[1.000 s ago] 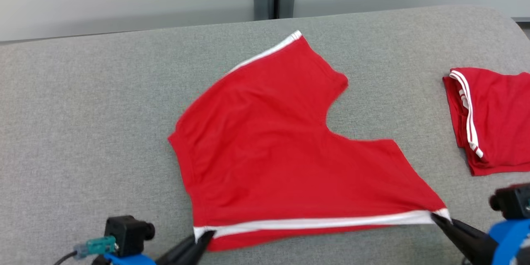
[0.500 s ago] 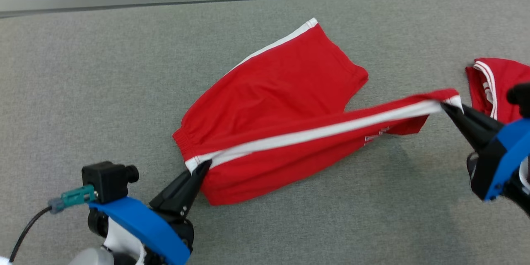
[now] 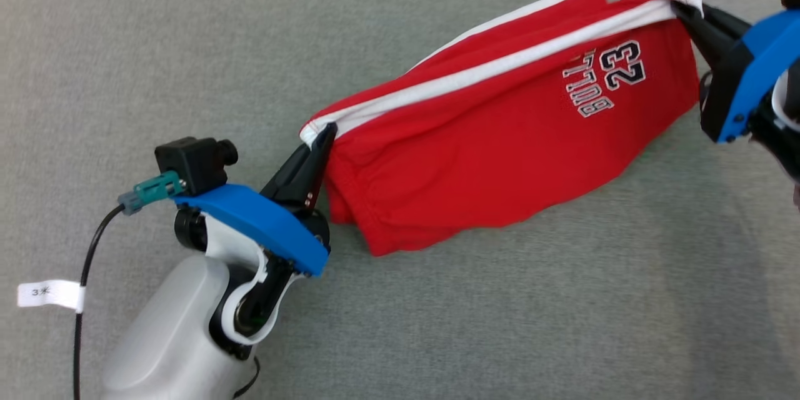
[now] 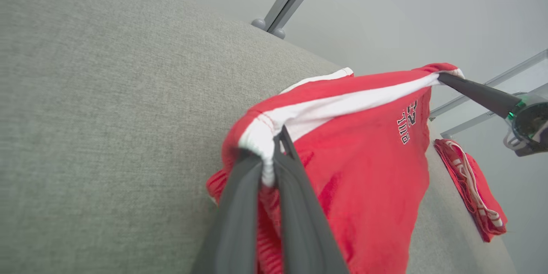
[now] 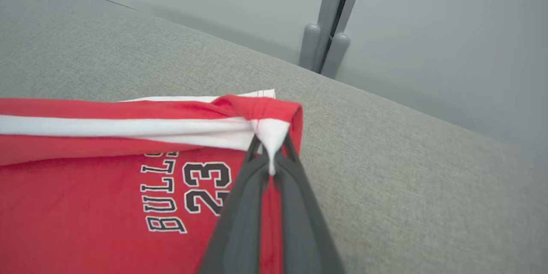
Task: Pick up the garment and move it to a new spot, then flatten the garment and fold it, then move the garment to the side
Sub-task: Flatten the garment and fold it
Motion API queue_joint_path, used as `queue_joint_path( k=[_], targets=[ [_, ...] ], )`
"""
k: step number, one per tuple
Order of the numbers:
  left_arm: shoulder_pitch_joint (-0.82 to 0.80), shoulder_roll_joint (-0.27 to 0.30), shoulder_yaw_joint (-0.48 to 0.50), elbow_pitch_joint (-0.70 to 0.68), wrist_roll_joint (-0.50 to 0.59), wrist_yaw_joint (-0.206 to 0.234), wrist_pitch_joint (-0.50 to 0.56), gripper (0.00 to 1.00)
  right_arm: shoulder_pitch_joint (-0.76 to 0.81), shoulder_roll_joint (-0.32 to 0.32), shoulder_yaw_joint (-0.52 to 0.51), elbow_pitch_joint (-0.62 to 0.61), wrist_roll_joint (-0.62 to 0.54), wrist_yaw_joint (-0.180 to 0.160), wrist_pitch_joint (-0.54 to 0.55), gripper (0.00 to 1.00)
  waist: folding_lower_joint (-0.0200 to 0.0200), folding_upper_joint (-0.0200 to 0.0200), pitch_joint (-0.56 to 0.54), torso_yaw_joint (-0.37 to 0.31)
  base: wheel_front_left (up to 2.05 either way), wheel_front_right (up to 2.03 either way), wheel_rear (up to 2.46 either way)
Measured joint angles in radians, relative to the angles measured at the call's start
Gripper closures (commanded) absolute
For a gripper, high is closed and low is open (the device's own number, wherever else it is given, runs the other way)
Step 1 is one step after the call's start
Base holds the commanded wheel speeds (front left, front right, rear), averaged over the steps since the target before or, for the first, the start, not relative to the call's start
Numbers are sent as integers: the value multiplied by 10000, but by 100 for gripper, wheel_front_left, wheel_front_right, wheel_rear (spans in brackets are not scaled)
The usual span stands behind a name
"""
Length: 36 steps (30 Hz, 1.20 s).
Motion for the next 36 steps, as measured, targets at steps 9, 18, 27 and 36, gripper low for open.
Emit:
queue_joint_path(
  k=[9,18,27,36],
  targets=[
    [-650,-792,-259,1340,130,-593,-853,0,-1262,35,504,1906,-123,2,-685,0,0,-1,755,778,0,0,0],
    [-507,-972,-403,1894,244,-857,-2044,0,-1257,173,880,2777,253,0,-1450,0,-1,0,336,776,0,0,0],
    [241,-805,8,1866,828,-857,-3083,0,-431,163,706,3196,851,0,-2084,0,-4,0,-721,580,0,0,0],
    [488,-1739,2134,874,4447,-612,-3196,0,-147,313,-217,3986,832,0,-2836,0,-5,-1,-685,1103,0,0,0]
  ],
)
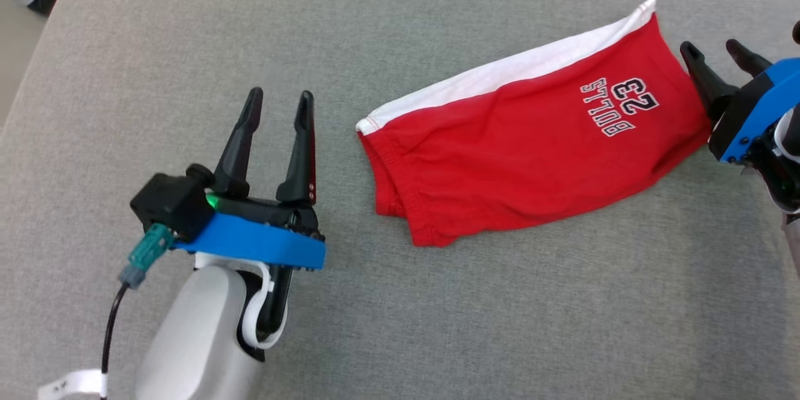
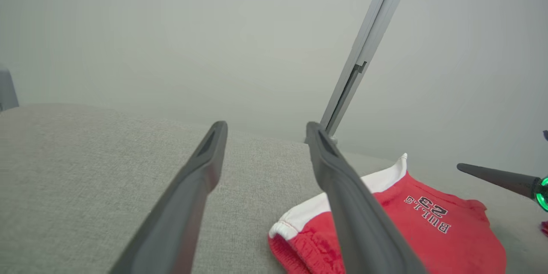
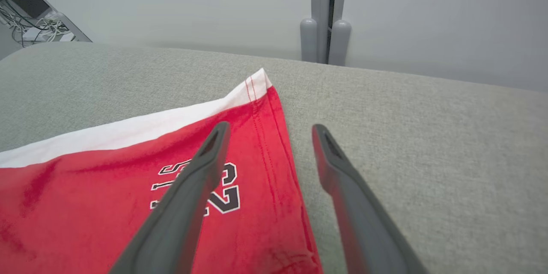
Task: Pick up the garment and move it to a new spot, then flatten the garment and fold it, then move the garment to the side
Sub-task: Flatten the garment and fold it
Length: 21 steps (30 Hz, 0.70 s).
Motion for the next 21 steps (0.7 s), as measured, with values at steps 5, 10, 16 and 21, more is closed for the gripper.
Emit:
queue_joint_path(
  k=[5,10,16,21],
  targets=[
    [394,-374,548,-174,1379,-213,0,0,-88,173,-330,777,-353,0,-96,0,1,1,180,295,0,0,0],
    [644,-573,654,-242,1937,-336,0,0,-357,282,-826,1592,-1018,0,-180,0,1,0,361,546,0,0,0],
    [731,-623,717,-207,2094,-343,0,0,-668,623,-926,2290,-1551,0,184,0,2,0,560,613,0,0,0],
    [727,-639,577,-178,2080,-360,0,0,-764,802,-606,2320,-1507,-17,391,100,2,0,565,510,0,0,0]
  ],
)
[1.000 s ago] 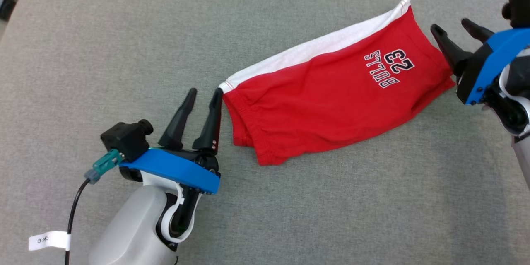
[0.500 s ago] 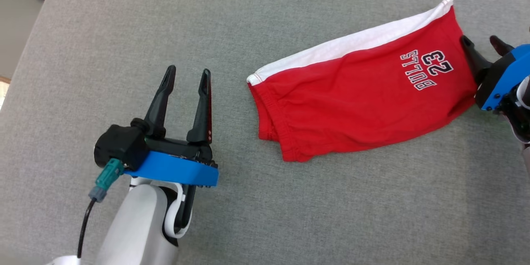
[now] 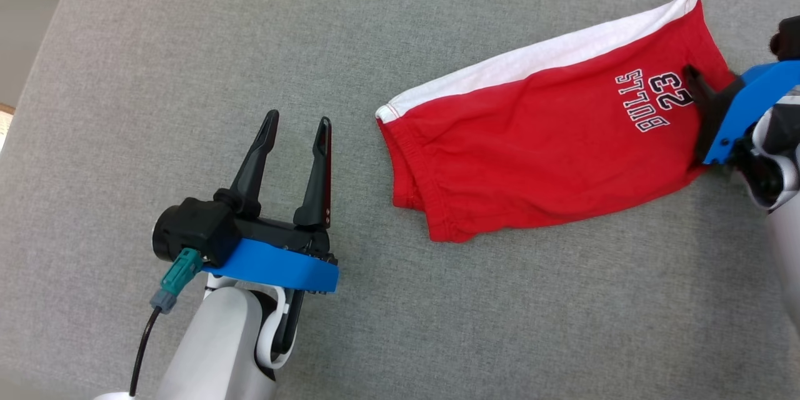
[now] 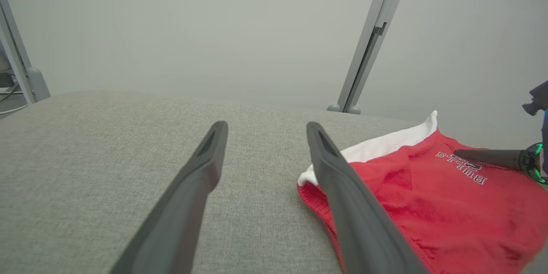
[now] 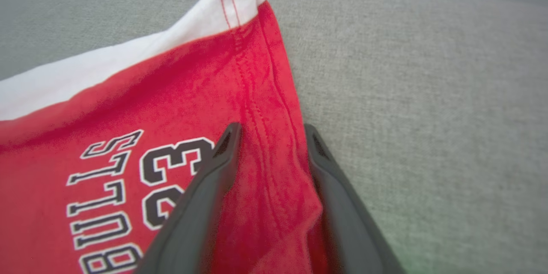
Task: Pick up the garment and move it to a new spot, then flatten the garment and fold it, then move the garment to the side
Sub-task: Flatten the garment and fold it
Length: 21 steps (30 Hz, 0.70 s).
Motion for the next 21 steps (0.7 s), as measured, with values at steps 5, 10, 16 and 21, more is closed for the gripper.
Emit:
queue_joint_path(
  k=[5,10,16,21],
  targets=[
    [17,163,-48,42,-75,-29,0,0,405,84,525,-441,102,6,-600,100,0,0,-222,-259,0,0,0],
    [382,506,40,54,-79,-29,0,0,1042,25,393,-840,171,17,-1035,100,1,0,-617,-721,0,0,0],
    [918,1030,-52,278,-104,-29,0,0,1988,-157,-148,-1383,-345,17,-1195,100,1,0,-1155,-1412,0,0,0],
    [1125,1172,-121,357,-192,-29,0,0,2561,-301,-1164,-1732,-1076,17,-1308,100,0,0,-1645,-1805,0,0,0]
  ],
)
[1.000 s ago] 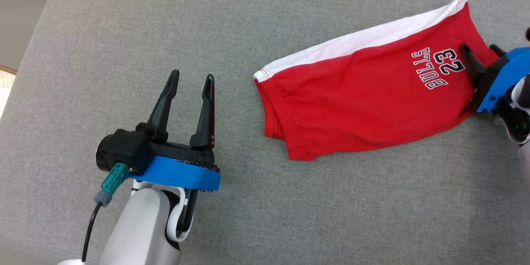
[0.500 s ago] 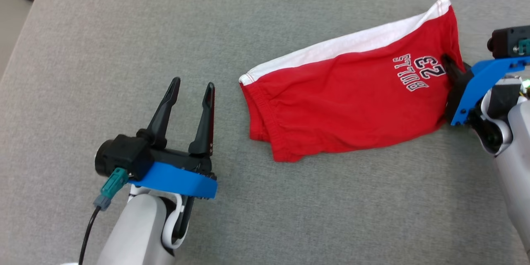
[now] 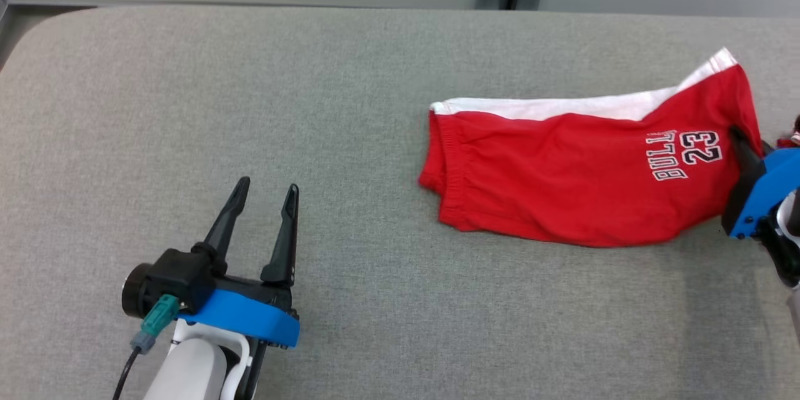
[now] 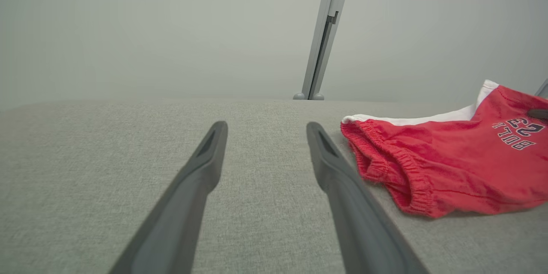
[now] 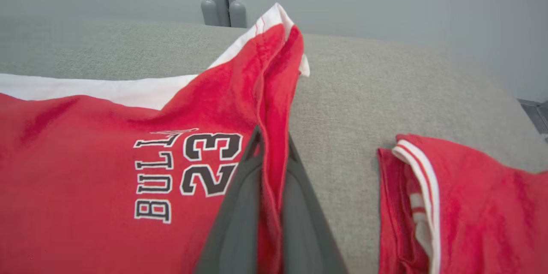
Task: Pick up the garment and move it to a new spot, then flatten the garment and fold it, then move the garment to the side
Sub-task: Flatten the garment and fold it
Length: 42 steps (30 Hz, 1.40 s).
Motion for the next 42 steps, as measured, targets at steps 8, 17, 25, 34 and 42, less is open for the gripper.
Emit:
queue_joint_path(
  k=[8,17,25,34,42],
  targets=[
    [55,88,-483,334,-178,-2,0,0,451,662,-765,-713,-995,-2,351,100,0,0,-569,-102,0,0,0],
    [-38,6,-474,493,-228,-2,0,0,151,2155,809,-1741,-1277,-2,1204,100,0,0,-609,225,0,0,0],
    [-470,-236,-895,635,-232,-2,0,0,-448,2911,1741,-518,-1049,-2,1379,100,0,0,-511,907,0,0,0],
    [-552,-232,-838,690,-263,-2,0,0,-717,3283,2568,378,100,-2,886,0,0,0,-432,1176,0,0,0],
    [-93,-127,-140,681,-234,-2,0,0,-454,2585,3223,-1910,1685,0,-58,0,0,0,-845,603,0,0,0]
  ],
)
